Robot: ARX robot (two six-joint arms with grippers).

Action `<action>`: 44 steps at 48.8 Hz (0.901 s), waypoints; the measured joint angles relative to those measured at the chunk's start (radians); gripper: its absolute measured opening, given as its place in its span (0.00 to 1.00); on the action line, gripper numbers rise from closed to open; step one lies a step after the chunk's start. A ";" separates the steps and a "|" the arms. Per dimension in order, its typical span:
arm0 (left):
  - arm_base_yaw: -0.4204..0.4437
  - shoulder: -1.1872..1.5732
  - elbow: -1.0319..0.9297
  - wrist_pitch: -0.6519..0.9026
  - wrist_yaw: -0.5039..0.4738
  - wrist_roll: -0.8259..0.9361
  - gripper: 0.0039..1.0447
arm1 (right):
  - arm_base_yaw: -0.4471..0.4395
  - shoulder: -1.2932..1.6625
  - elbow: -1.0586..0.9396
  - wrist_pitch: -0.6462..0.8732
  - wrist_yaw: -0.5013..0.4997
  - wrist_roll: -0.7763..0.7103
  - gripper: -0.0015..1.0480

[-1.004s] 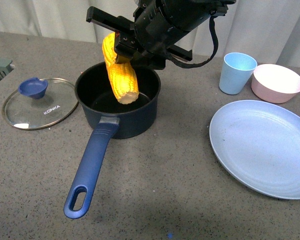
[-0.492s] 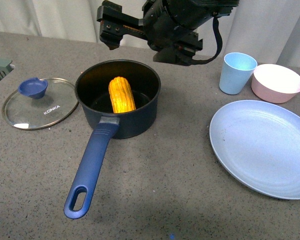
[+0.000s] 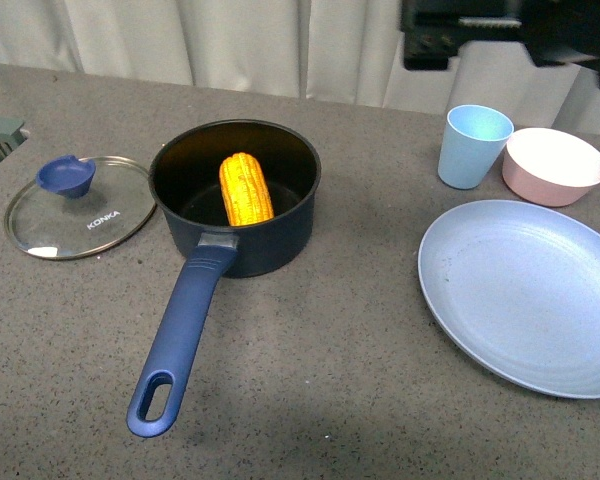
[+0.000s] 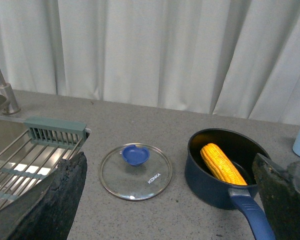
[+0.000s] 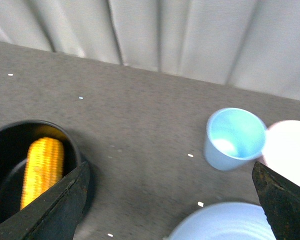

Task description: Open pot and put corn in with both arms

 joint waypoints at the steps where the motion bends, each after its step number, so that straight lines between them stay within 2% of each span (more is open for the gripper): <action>1: 0.000 0.000 0.000 0.000 0.000 0.000 0.94 | -0.013 -0.041 -0.059 0.029 0.014 -0.018 0.91; 12: 0.000 0.000 0.000 0.000 0.000 0.000 0.94 | -0.061 -0.307 -0.355 0.128 0.107 -0.092 0.91; 16: 0.000 0.000 0.000 0.000 0.000 0.000 0.94 | -0.073 -0.393 -0.434 0.137 0.097 -0.092 0.91; 19: 0.000 0.000 0.000 0.000 0.000 0.000 0.94 | -0.090 -0.445 -0.552 0.335 0.098 -0.103 0.81; 21: 0.000 -0.001 0.000 0.000 0.000 0.000 0.94 | -0.118 -0.529 -0.676 0.508 0.071 -0.111 0.71; 23: 0.000 0.000 0.000 0.000 0.000 0.000 0.94 | -0.138 -0.597 -0.726 0.550 0.062 -0.115 0.63; 26: 0.000 -0.002 0.000 0.000 0.000 0.000 0.94 | -0.170 -0.683 -0.768 0.539 0.037 -0.116 0.49; 34: 0.000 -0.002 0.000 -0.001 0.000 0.000 0.94 | -0.212 -0.725 -0.839 0.560 -0.010 -0.119 0.26; 41: 0.000 -0.002 0.000 -0.001 0.000 0.000 0.94 | -0.245 -0.834 -0.872 0.479 -0.044 -0.119 0.02; 44: 0.000 -0.002 0.000 -0.001 0.000 0.000 0.94 | -0.259 -0.895 -0.880 0.431 -0.059 -0.122 0.01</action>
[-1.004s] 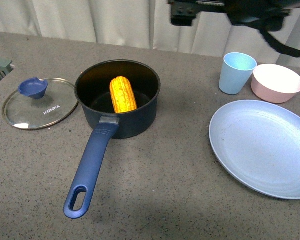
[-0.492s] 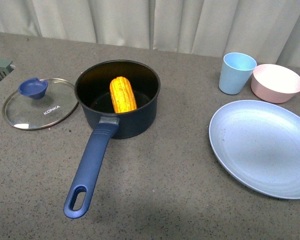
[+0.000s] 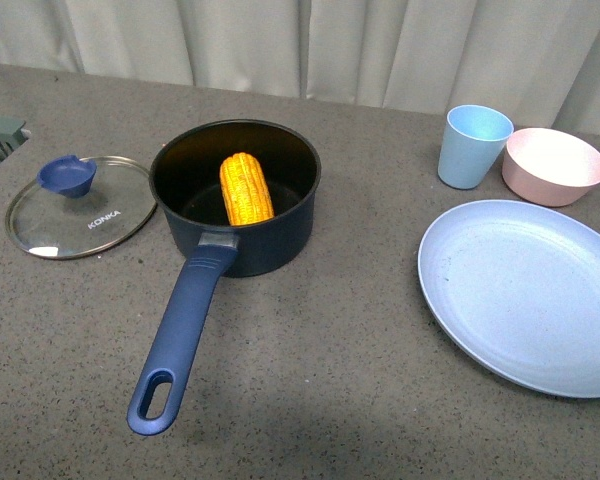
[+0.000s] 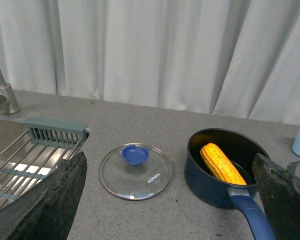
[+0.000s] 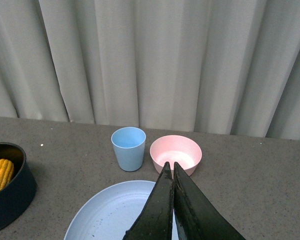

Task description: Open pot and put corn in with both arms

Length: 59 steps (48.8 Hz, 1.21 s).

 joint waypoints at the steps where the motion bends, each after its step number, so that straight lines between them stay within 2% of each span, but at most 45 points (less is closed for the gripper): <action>1: 0.000 0.000 0.000 0.000 0.000 0.000 0.94 | -0.006 -0.024 -0.004 -0.021 -0.004 0.000 0.01; 4: 0.000 0.000 0.000 0.000 0.000 0.000 0.94 | -0.058 -0.090 -0.014 -0.080 -0.080 0.000 0.01; 8: 0.000 0.000 0.000 0.000 0.000 0.000 0.94 | -0.103 -0.176 -0.019 -0.153 -0.093 0.000 0.01; 17: 0.000 0.000 0.000 0.000 0.000 0.000 0.94 | -0.105 -0.317 -0.023 -0.281 -0.101 0.000 0.01; 37: 0.000 0.000 0.000 0.000 0.000 0.000 0.94 | -0.105 -0.509 -0.023 -0.463 -0.101 0.000 0.01; 59: 0.000 0.000 0.000 0.000 0.000 0.000 0.94 | -0.105 -0.629 -0.023 -0.583 -0.101 0.000 0.01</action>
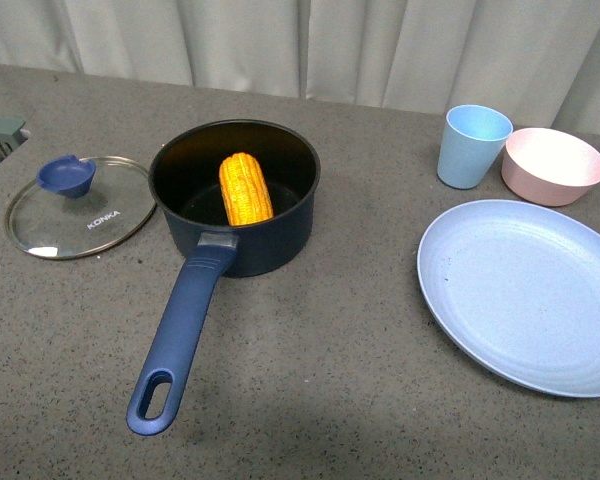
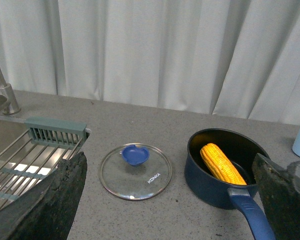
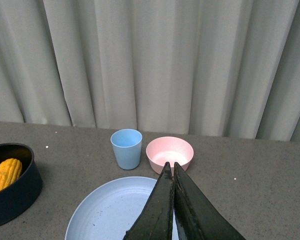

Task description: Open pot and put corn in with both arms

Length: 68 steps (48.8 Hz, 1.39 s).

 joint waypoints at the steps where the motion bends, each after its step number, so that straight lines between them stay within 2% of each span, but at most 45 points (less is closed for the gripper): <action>1: 0.000 0.000 0.000 0.000 0.000 0.000 0.94 | 0.000 -0.005 0.000 -0.005 0.000 0.000 0.01; 9: 0.000 0.000 0.000 0.000 0.000 0.000 0.94 | 0.000 -0.056 0.000 -0.058 0.000 0.000 0.01; 12: 0.000 0.000 0.000 0.000 0.000 0.000 0.94 | 0.000 -0.171 0.000 -0.205 -0.002 0.000 0.01; 21: 0.000 0.000 0.000 0.000 0.000 0.000 0.94 | 0.000 -0.209 0.000 -0.216 -0.002 0.000 0.01; 23: 0.000 0.000 0.000 0.000 0.000 0.000 0.94 | 0.000 -0.209 0.000 -0.216 -0.002 -0.001 0.04; 27: 0.000 0.000 0.000 0.000 0.000 0.000 0.94 | 0.000 -0.210 0.000 -0.216 -0.002 -0.001 0.22; 52: 0.000 0.000 0.000 0.000 0.000 0.000 0.94 | 0.000 -0.210 0.000 -0.216 -0.002 0.000 0.92; 68: 0.000 0.000 0.000 0.000 0.000 0.000 0.94 | 0.000 -0.210 0.000 -0.216 -0.002 0.000 0.91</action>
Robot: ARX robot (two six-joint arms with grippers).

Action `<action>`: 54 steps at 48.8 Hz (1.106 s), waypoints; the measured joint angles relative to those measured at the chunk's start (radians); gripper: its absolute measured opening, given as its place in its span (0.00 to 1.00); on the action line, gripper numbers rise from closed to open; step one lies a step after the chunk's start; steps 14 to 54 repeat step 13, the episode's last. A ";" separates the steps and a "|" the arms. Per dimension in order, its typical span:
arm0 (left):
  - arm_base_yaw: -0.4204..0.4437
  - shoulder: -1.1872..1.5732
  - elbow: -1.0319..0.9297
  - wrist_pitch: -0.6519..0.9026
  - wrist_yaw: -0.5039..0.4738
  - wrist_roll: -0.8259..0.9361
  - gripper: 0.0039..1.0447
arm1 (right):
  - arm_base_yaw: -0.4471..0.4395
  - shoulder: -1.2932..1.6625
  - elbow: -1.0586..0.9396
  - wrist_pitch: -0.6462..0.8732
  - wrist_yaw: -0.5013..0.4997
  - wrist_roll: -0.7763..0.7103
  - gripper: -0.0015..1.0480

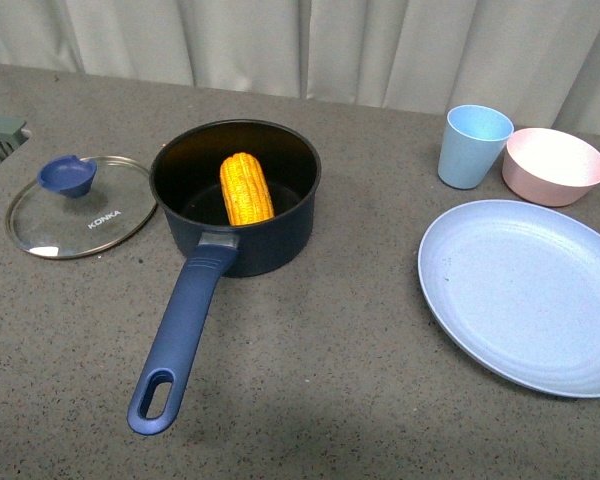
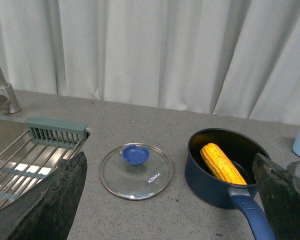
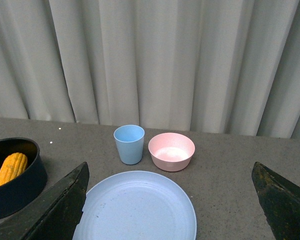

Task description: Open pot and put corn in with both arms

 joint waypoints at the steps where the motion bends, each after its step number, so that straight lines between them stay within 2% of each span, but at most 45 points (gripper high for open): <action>1: 0.000 0.000 0.000 0.000 0.000 0.000 0.94 | 0.000 0.000 0.000 0.000 0.000 0.000 0.91; 54: 0.000 0.000 0.000 0.000 0.000 0.000 0.94 | 0.000 0.000 0.000 0.000 0.000 0.000 0.91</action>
